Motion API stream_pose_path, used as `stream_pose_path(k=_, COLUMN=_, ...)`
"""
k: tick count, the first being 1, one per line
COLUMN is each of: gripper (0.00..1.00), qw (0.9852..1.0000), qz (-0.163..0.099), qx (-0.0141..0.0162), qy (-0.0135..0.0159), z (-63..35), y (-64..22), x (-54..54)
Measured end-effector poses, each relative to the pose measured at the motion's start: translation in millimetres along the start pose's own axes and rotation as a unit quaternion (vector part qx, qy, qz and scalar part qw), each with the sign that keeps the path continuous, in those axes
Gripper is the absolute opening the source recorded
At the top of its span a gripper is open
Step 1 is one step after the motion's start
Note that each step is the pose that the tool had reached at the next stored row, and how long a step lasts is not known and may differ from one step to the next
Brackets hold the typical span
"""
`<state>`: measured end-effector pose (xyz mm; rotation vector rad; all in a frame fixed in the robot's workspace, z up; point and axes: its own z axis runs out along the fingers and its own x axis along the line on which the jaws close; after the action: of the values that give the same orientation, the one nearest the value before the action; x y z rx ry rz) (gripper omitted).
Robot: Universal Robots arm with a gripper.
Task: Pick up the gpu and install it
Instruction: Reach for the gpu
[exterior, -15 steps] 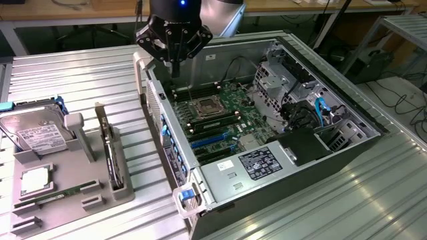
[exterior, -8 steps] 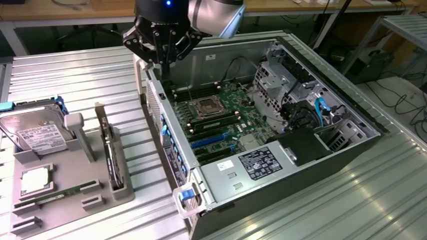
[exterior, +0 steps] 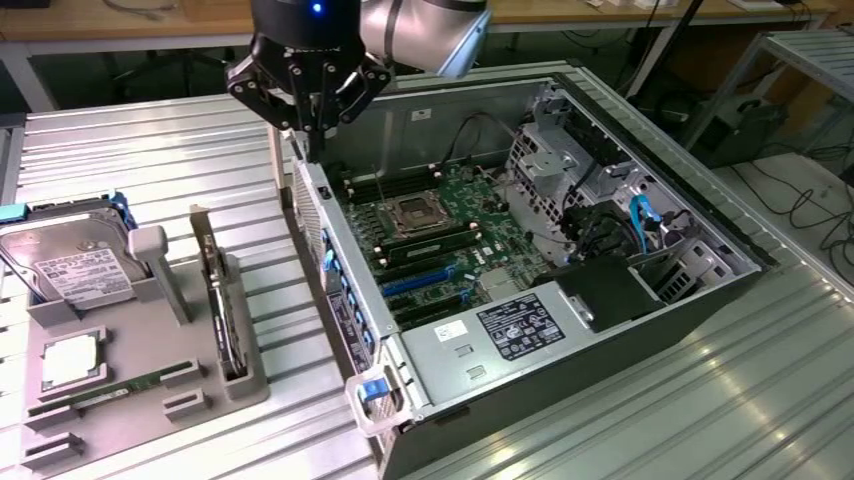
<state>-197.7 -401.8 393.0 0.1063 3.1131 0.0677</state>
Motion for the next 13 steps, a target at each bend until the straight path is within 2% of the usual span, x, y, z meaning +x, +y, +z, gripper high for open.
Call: stream_pose_path(k=13, gripper=0.11, qw=1.0000, qz=-0.003, qx=-0.0001, qy=0.0001, z=-0.3, y=-4.1, x=20.5)
